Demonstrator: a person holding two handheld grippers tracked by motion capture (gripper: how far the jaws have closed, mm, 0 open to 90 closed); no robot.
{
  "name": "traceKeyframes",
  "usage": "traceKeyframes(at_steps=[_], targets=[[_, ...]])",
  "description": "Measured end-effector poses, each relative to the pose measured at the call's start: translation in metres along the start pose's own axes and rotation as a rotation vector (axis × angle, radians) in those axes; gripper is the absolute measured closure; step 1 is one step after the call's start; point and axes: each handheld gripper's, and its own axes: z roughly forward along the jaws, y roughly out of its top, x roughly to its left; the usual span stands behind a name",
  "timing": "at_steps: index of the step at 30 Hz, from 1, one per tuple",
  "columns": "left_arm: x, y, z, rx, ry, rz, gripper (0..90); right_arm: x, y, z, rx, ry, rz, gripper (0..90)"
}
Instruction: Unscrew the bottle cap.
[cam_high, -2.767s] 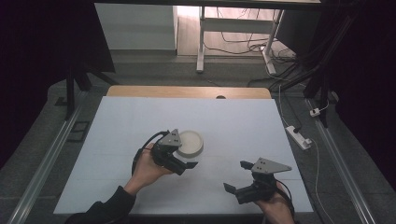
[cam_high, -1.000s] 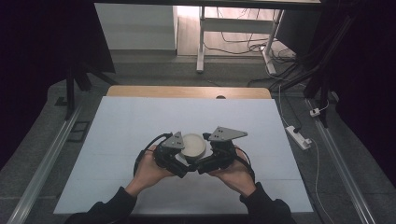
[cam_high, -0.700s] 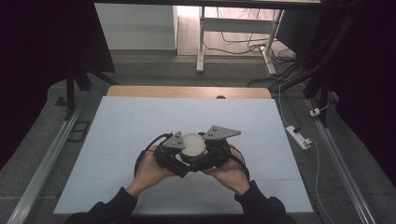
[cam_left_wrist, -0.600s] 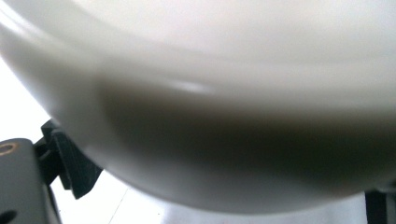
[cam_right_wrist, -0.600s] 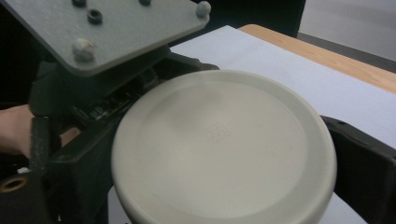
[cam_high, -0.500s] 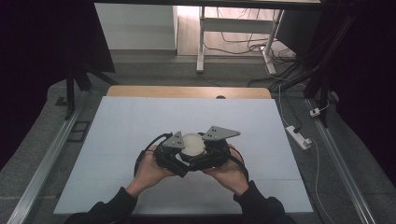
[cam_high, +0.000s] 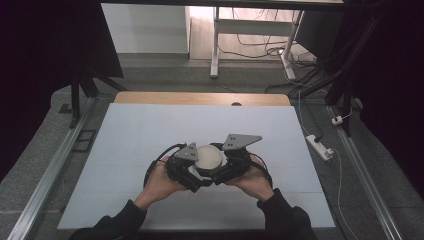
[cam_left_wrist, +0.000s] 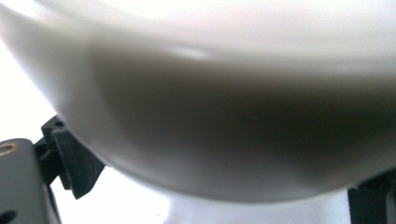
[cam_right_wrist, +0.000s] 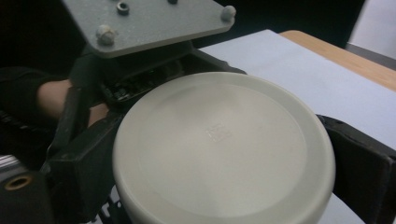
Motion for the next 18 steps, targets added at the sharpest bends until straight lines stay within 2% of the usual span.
traceKeyframes(at_steps=[5,9,12,14,16,18], targets=[[-0.001,0.001,0.0,-0.001,-0.032,0.016,7.6,-0.011,-0.003,-0.004,-0.018,0.116,-0.021,6.8],[-0.002,0.001,0.001,0.003,-0.039,0.025,7.6,-0.014,-0.005,-0.004,-0.021,0.162,-0.046,6.8],[-0.001,0.0,0.0,0.002,-0.029,0.02,7.6,-0.013,-0.005,-0.003,-0.025,0.154,-0.043,6.6],[0.0,0.0,-0.001,-0.003,-0.012,0.015,7.6,-0.011,-0.004,-0.002,-0.026,0.124,-0.022,5.3],[0.0,0.0,-0.002,-0.012,-0.003,0.004,7.6,-0.008,-0.002,-0.001,-0.02,0.083,-0.014,0.1],[0.001,-0.001,-0.005,-0.035,0.018,-0.027,7.6,-0.005,0.001,0.0,-0.012,0.038,-0.012,0.0]])
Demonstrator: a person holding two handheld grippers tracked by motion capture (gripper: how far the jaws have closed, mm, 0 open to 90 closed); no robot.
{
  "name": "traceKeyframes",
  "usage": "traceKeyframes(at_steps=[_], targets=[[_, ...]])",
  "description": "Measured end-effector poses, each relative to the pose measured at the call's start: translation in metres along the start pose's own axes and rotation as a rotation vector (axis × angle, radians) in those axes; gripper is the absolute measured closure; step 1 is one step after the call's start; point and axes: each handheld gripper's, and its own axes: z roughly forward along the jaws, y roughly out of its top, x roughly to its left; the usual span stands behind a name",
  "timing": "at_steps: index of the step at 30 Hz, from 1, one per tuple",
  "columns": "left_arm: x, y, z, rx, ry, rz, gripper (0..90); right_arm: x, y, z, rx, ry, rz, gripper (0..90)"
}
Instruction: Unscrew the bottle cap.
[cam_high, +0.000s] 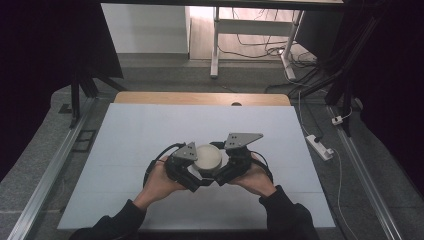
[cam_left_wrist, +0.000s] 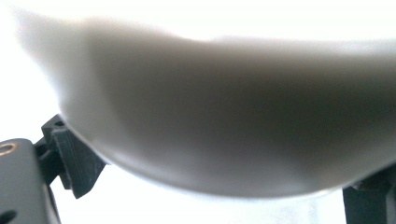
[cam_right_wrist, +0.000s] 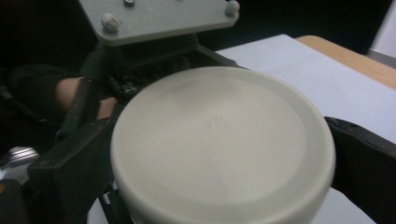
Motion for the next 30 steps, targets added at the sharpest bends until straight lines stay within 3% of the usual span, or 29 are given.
traceKeyframes(at_steps=[4,5,6,9,17,23,30], targets=[[0.002,-0.001,-0.002,0.008,0.033,-0.008,7.6,0.007,0.004,0.002,0.005,-0.082,0.037,0.0],[0.002,-0.001,-0.002,0.008,0.033,-0.008,7.6,0.007,0.004,0.002,0.005,-0.082,0.037,0.0],[0.002,-0.001,-0.001,0.011,0.047,-0.014,7.6,0.011,0.006,0.003,0.005,-0.134,0.049,0.0],[0.002,-0.001,0.0,0.013,0.061,-0.024,7.6,0.015,0.007,0.006,-0.002,-0.187,0.065,0.0],[0.002,-0.001,-0.001,0.016,0.082,-0.033,7.6,0.019,0.006,0.009,-0.011,-0.232,0.084,6.3],[0.001,-0.001,-0.001,0.022,0.055,-0.017,7.6,0.018,0.006,0.007,-0.004,-0.201,0.046,6.9],[0.0,0.0,0.001,0.009,-0.018,0.0,7.6,0.006,0.004,-0.002,0.001,-0.047,0.004,6.9]])
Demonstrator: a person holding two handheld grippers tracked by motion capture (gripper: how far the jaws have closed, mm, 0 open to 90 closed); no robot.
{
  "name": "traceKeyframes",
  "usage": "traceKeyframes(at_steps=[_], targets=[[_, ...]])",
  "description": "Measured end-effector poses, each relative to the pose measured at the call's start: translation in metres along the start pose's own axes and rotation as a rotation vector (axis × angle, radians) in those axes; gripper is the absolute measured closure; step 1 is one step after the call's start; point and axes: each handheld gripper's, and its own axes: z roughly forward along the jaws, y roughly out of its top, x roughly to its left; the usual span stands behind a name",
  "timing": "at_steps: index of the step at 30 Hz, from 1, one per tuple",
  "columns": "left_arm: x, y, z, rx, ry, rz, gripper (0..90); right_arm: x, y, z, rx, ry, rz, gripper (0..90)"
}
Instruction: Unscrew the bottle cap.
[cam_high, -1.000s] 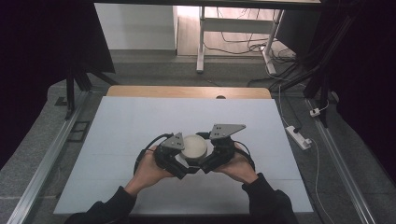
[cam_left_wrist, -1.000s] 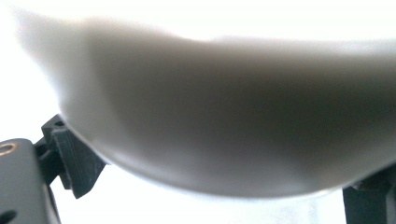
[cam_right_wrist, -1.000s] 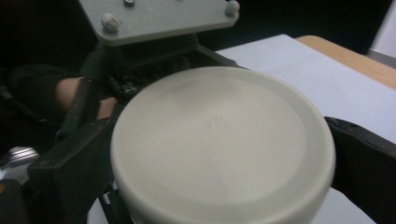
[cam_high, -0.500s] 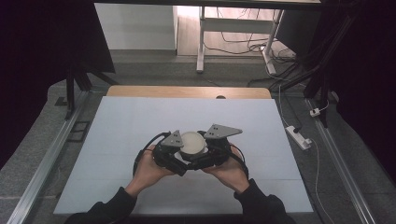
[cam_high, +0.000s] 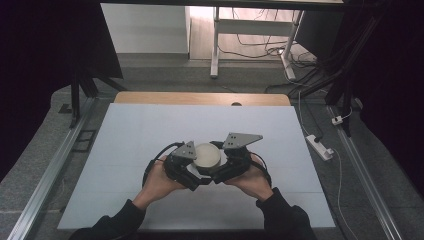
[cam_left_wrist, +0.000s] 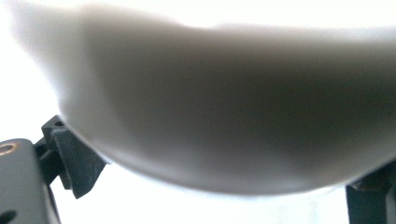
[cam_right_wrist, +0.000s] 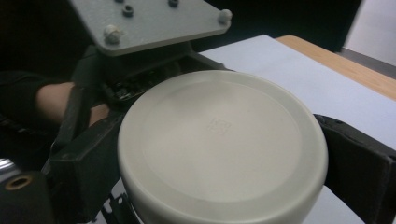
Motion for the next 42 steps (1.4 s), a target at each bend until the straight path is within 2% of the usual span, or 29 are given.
traceKeyframes(at_steps=[3,4,8,12,14,15,20,23,26,29,34,39,42], targets=[[0.0,0.0,0.0,0.007,-0.018,0.012,7.6,-0.005,-0.002,-0.002,-0.003,0.055,-0.013,6.9],[0.001,0.0,0.001,0.012,-0.04,0.026,7.6,-0.007,-0.003,-0.003,-0.005,0.082,-0.021,6.9],[-0.001,0.0,0.001,0.015,-0.073,0.052,7.6,-0.012,-0.006,-0.004,-0.017,0.16,-0.038,6.9],[-0.001,0.0,0.002,0.014,-0.063,0.053,7.6,-0.014,-0.006,-0.005,-0.015,0.176,-0.048,6.8],[0.0,0.0,0.0,0.006,-0.043,0.042,7.6,-0.012,-0.005,-0.004,-0.018,0.147,-0.038,3.9],[0.0,0.0,-0.001,0.005,-0.033,0.039,7.6,-0.009,-0.004,-0.004,-0.026,0.111,-0.027,0.4],[0.002,-0.001,-0.004,-0.018,0.039,-0.017,7.6,-0.001,0.003,-0.003,-0.032,-0.017,0.019,0.0],[0.004,-0.002,-0.005,-0.019,0.083,-0.043,7.6,0.004,0.003,-0.001,-0.039,-0.069,0.06,0.0],[0.003,-0.002,-0.005,-0.016,0.107,-0.059,7.6,0.011,0.005,0.002,-0.041,-0.125,0.053,0.0],[0.003,-0.002,-0.004,-0.013,0.103,-0.059,7.6,0.016,0.005,0.008,-0.014,-0.166,0.037,0.1],[0.0,0.0,-0.003,-0.007,0.105,-0.047,7.6,0.015,0.002,0.01,-0.026,-0.183,0.044,6.1],[0.0,0.0,-0.002,-0.002,0.102,-0.045,7.6,0.015,0.001,0.009,-0.019,-0.18,0.041,6.6],[0.001,-0.001,-0.002,0.002,0.085,-0.033,7.6,0.012,0.001,0.007,-0.02,-0.155,0.035,6.9]])
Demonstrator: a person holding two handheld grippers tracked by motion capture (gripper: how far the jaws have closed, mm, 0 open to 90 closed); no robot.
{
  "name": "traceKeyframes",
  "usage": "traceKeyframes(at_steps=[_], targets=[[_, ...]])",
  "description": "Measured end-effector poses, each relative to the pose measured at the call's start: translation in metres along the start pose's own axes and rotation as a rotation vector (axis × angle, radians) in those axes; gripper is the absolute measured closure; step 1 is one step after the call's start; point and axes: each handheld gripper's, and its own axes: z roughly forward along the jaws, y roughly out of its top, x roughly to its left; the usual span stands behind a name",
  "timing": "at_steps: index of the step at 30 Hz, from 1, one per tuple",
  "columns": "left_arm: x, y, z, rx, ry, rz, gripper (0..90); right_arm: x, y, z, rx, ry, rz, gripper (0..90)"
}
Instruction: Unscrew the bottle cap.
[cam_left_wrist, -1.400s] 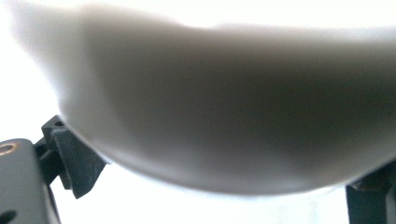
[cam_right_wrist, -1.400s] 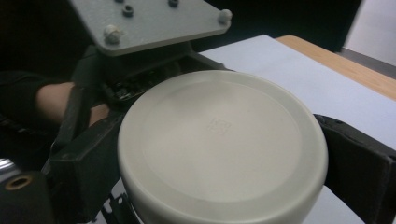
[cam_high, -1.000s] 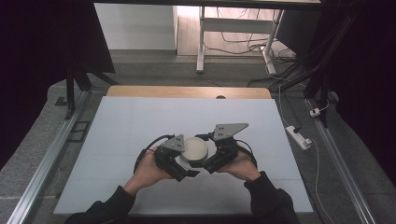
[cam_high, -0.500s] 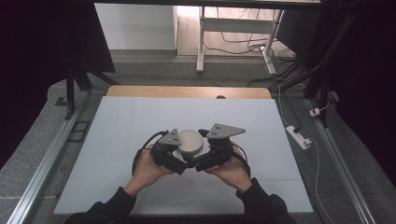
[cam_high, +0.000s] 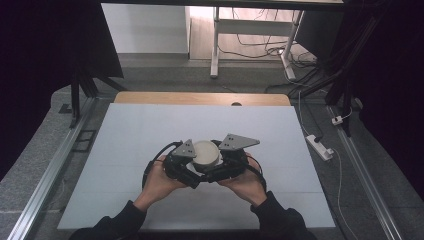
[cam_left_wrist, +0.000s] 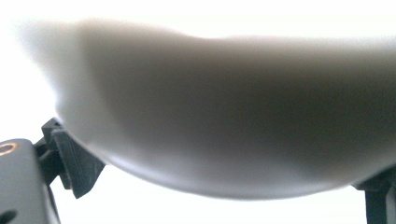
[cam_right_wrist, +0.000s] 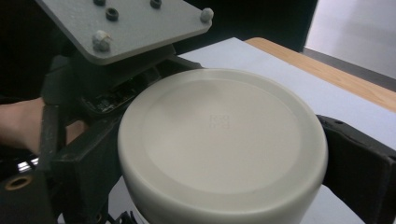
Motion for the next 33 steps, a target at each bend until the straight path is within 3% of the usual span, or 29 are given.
traceKeyframes(at_steps=[3,4,6,12,22,33], targets=[[0.0,0.0,0.0,-0.005,-0.026,0.011,7.6,-0.004,0.0,-0.001,0.0,0.039,0.0,7.0],[0.001,0.0,-0.001,-0.009,-0.054,0.022,7.6,-0.006,-0.001,-0.003,-0.004,0.08,-0.013,7.0],[0.001,0.0,-0.001,-0.016,-0.075,0.028,7.6,-0.008,-0.001,-0.005,-0.006,0.107,-0.028,7.1],[0.003,-0.001,-0.002,-0.012,-0.118,0.055,7.6,-0.009,0.0,-0.008,-0.013,0.148,-0.065,7.1],[0.004,-0.002,-0.003,0.004,-0.131,0.08,7.6,-0.008,0.001,-0.011,-0.028,0.155,-0.074,7.2],[0.004,-0.002,-0.002,0.007,-0.114,0.068,7.6,-0.006,0.0,-0.005,0.014,0.135,-0.05,6.8]])
